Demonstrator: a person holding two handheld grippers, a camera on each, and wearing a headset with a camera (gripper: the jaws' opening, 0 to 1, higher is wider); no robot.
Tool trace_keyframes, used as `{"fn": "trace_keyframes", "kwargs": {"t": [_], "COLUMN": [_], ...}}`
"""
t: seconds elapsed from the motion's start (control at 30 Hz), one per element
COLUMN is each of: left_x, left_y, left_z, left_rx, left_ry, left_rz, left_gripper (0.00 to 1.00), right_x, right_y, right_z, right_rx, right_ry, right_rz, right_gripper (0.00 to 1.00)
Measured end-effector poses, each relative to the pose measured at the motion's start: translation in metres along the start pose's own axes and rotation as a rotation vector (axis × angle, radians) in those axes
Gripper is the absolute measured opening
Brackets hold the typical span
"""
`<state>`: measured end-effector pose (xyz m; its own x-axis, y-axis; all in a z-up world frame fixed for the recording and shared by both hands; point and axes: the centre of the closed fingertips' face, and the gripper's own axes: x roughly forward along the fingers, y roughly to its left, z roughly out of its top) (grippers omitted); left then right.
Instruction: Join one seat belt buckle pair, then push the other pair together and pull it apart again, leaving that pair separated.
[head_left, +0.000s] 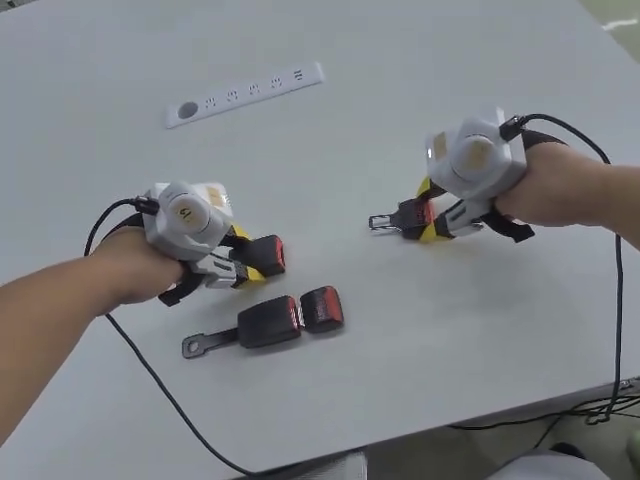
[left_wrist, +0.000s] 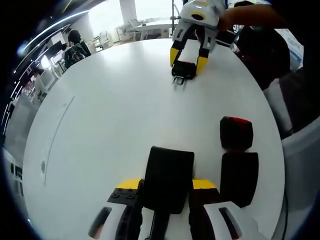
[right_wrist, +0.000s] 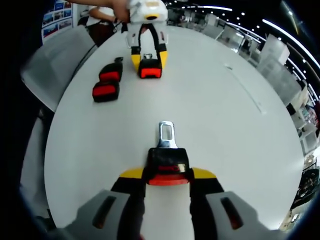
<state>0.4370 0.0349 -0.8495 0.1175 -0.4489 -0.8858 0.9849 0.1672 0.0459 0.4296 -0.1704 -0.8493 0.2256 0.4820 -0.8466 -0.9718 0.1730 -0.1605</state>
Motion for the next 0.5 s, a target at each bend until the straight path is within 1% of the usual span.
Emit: {"fn": "trace_keyframes", "kwargs": {"t": [0.07, 0.3, 0.37, 0.5], "left_x": [0.000, 0.000, 0.000, 0.001], "left_y": [0.000, 0.000, 0.001, 0.001], "left_z": [0.000, 0.000, 0.000, -0.001], "left_rx": [-0.003, -0.010, -0.012, -0.015], "left_ry": [-0.001, -0.002, -0.005, -0.004], "left_rz": [0.002, 0.002, 0.003, 0.005], "left_gripper": [0.35, 0.36, 0.36, 0.36], "right_x": [0.001, 0.001, 0.003, 0.008], "right_y": [0.000, -0.002, -0.003, 0.000], "right_z": [0.002, 0.003, 0.005, 0.016], "right_rx": [0.012, 0.035, 0.036, 0.037], "right_ry": [0.004, -0.015, -0.016, -0.023], "right_rz": [0.002, 0.003, 0.002, 0.006], "right_gripper": [0.33, 0.33, 0.33, 0.33]}}
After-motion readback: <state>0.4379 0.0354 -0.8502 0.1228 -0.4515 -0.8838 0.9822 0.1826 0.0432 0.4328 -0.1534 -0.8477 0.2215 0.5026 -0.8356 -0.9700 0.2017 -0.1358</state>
